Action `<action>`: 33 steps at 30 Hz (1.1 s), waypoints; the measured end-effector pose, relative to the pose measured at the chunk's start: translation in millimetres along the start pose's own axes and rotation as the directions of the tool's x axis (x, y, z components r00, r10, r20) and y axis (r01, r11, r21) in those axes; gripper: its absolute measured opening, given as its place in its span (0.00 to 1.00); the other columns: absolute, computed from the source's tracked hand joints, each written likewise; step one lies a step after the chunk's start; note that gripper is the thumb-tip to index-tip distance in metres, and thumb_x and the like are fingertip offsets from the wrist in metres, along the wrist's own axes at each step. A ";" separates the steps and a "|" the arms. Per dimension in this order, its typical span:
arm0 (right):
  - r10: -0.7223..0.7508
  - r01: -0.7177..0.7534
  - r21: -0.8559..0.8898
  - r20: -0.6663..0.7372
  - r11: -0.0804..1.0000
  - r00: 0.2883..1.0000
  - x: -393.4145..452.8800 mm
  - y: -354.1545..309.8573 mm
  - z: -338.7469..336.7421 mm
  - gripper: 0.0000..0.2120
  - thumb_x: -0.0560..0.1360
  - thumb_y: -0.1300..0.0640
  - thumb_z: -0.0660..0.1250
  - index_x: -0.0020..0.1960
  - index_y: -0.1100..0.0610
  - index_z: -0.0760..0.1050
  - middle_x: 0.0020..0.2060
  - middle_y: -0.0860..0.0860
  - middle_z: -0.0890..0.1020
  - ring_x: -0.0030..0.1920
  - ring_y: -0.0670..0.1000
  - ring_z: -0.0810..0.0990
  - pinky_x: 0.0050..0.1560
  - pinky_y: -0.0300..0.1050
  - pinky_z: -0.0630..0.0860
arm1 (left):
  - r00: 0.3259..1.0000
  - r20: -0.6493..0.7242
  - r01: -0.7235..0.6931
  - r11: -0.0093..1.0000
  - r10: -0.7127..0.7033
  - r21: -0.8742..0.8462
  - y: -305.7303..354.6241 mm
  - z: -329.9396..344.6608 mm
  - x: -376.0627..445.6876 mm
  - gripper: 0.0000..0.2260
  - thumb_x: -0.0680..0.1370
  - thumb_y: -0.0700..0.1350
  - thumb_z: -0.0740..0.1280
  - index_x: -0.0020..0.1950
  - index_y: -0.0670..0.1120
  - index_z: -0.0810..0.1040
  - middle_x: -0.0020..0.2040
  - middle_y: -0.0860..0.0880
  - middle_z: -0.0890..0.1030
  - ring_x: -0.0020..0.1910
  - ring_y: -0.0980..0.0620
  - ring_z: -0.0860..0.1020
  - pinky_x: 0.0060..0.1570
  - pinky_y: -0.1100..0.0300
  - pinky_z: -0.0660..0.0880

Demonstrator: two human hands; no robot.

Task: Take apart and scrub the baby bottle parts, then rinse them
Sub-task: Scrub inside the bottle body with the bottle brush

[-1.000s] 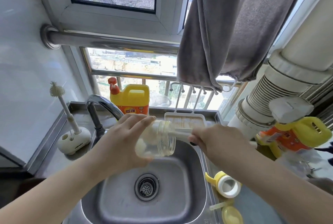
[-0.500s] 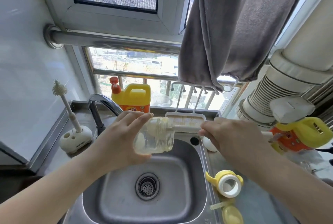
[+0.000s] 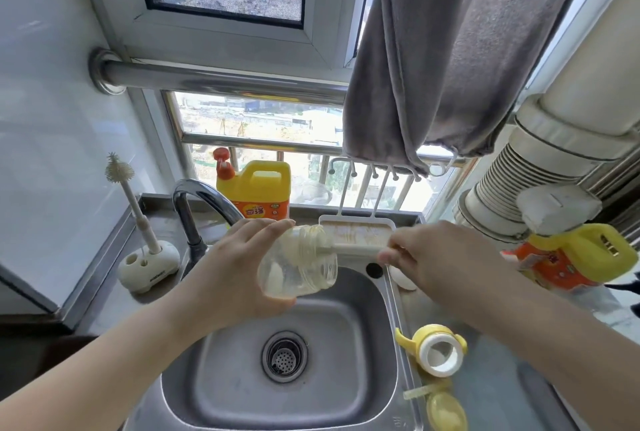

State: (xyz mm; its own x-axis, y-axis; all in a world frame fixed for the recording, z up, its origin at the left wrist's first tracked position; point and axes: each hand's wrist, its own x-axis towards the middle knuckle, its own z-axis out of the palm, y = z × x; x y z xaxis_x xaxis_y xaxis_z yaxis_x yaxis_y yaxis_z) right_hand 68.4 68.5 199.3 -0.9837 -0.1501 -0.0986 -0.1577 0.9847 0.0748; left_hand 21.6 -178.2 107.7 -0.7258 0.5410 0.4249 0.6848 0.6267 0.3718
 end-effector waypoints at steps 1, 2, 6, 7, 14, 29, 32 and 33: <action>-0.035 0.035 0.013 -0.019 0.999 0.999 0.7 -4.9 -0.9 0.16 0.79 0.42 0.53 0.50 0.50 0.74 0.36 0.46 0.73 0.38 0.48 0.73 0.36 0.42 0.65 | 0.999 0.000 0.041 0.997 -0.041 -0.073 2.2 0.5 -0.8 0.40 0.60 0.66 0.69 0.68 0.48 0.70 0.59 0.54 0.76 0.56 0.57 0.74 0.54 0.61 0.73; -0.067 0.067 0.108 0.004 0.992 0.998 0.7 -9.5 -0.5 0.14 0.80 0.44 0.55 0.50 0.49 0.76 0.35 0.46 0.73 0.36 0.47 0.72 0.34 0.41 0.65 | 0.997 0.002 0.071 0.989 -0.071 -0.130 4.3 0.5 -1.4 0.41 0.59 0.66 0.69 0.68 0.50 0.70 0.60 0.60 0.73 0.55 0.65 0.72 0.54 0.66 0.71; -0.131 -0.025 0.509 0.269 0.861 0.954 -5.1 -11.1 0.1 0.09 0.77 0.48 0.62 0.42 0.49 0.77 0.32 0.47 0.78 0.30 0.45 0.72 0.31 0.38 0.68 | 0.997 -0.005 0.080 0.982 -0.083 -0.171 7.5 0.1 -9.1 0.39 0.59 0.66 0.70 0.68 0.59 0.64 0.60 0.69 0.66 0.56 0.67 0.67 0.54 0.73 0.63; -0.124 -0.077 0.544 0.323 0.836 0.938 -6.5 -7.2 -2.1 0.09 0.77 0.48 0.63 0.42 0.50 0.77 0.31 0.47 0.78 0.29 0.44 0.73 0.31 0.37 0.69 | 0.996 0.000 0.093 0.980 -0.094 -0.176 8.0 -1.0 -11.4 0.39 0.59 0.66 0.70 0.67 0.61 0.63 0.61 0.68 0.66 0.57 0.66 0.67 0.55 0.72 0.64; -0.039 -0.035 0.393 0.179 0.919 0.983 -6.0 -9.2 0.4 0.07 0.78 0.45 0.60 0.42 0.43 0.73 0.31 0.44 0.75 0.29 0.42 0.69 0.29 0.35 0.63 | 0.997 -0.053 0.042 0.992 -0.048 -0.120 12.8 0.0 -15.5 0.39 0.60 0.65 0.70 0.68 0.55 0.66 0.61 0.60 0.71 0.59 0.62 0.69 0.56 0.64 0.67; -0.220 -0.092 0.596 0.430 0.798 0.876 -2.5 -18.0 -3.2 0.12 0.77 0.50 0.65 0.38 0.52 0.67 0.27 0.46 0.79 0.27 0.47 0.71 0.29 0.39 0.68 | 0.988 -0.069 -0.147 0.986 0.142 -0.079 5.0 4.0 -12.7 0.36 0.62 0.61 0.72 0.66 0.47 0.69 0.59 0.51 0.75 0.58 0.54 0.72 0.61 0.65 0.67; -0.167 -0.028 0.449 0.389 0.893 0.906 0.3 -16.4 -7.4 0.11 0.77 0.48 0.64 0.39 0.50 0.68 0.29 0.46 0.80 0.26 0.42 0.72 0.30 0.36 0.67 | 0.993 -0.051 -0.108 0.986 0.102 -0.124 4.7 8.0 -12.9 0.37 0.62 0.61 0.72 0.67 0.49 0.69 0.60 0.53 0.74 0.59 0.55 0.72 0.61 0.64 0.70; -0.146 -0.027 0.430 0.366 0.903 0.919 0.2 -12.8 -10.0 0.09 0.77 0.47 0.63 0.40 0.49 0.69 0.30 0.46 0.80 0.26 0.41 0.71 0.30 0.35 0.67 | 0.996 -0.052 -0.073 0.986 0.066 -0.152 3.5 7.8 -13.1 0.37 0.61 0.61 0.73 0.67 0.52 0.68 0.60 0.54 0.74 0.59 0.56 0.73 0.60 0.64 0.71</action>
State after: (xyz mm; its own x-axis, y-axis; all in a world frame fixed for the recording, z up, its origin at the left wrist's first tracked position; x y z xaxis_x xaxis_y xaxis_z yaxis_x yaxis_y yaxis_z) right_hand 69.3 55.1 208.3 -0.8499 -0.2491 -0.4643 -0.0784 0.9311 -0.3561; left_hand 33.0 -178.7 97.0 -0.6748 0.5509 0.4911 0.7379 0.4931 0.4608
